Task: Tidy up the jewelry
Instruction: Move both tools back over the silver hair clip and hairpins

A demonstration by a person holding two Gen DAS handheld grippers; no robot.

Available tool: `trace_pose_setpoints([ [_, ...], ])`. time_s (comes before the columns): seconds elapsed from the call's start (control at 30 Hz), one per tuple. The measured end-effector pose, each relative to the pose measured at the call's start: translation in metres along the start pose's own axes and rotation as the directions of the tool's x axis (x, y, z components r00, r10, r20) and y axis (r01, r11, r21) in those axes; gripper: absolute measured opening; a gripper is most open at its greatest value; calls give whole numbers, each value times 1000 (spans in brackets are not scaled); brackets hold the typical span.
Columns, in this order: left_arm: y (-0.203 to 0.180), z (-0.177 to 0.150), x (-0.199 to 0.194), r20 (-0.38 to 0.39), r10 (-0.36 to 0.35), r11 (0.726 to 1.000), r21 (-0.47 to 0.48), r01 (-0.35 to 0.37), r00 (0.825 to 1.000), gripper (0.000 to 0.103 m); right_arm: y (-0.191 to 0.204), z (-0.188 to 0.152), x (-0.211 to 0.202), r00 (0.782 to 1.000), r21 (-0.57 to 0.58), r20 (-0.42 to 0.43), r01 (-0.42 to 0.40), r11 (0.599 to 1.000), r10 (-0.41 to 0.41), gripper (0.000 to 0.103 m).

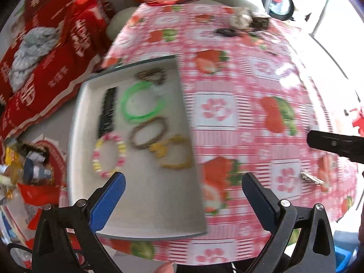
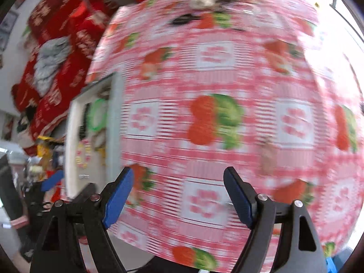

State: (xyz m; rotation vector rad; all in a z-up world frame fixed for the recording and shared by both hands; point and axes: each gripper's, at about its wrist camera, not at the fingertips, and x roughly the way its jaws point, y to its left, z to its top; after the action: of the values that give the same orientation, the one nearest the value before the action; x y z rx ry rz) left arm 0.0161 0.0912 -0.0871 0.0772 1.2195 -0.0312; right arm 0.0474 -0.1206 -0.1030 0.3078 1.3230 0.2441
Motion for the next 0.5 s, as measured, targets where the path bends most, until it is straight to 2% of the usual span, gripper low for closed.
trace_pose_setpoints([
  [0.2,-51,-4,-7,-6,-70,997,45,70,998,103,-61,-8,-15,994,84,2,109,991,-109,83],
  [0.3,-75,-9,-7,-21,-72,996,54,73,997,103,-82,-12,-15,991,80,0,136,987,-137,83],
  [0.5,-114,-27,3,-73,-60,996,-67,55,996,103,-98,-4,-5,993,-27,-23,113,993,-114,83],
])
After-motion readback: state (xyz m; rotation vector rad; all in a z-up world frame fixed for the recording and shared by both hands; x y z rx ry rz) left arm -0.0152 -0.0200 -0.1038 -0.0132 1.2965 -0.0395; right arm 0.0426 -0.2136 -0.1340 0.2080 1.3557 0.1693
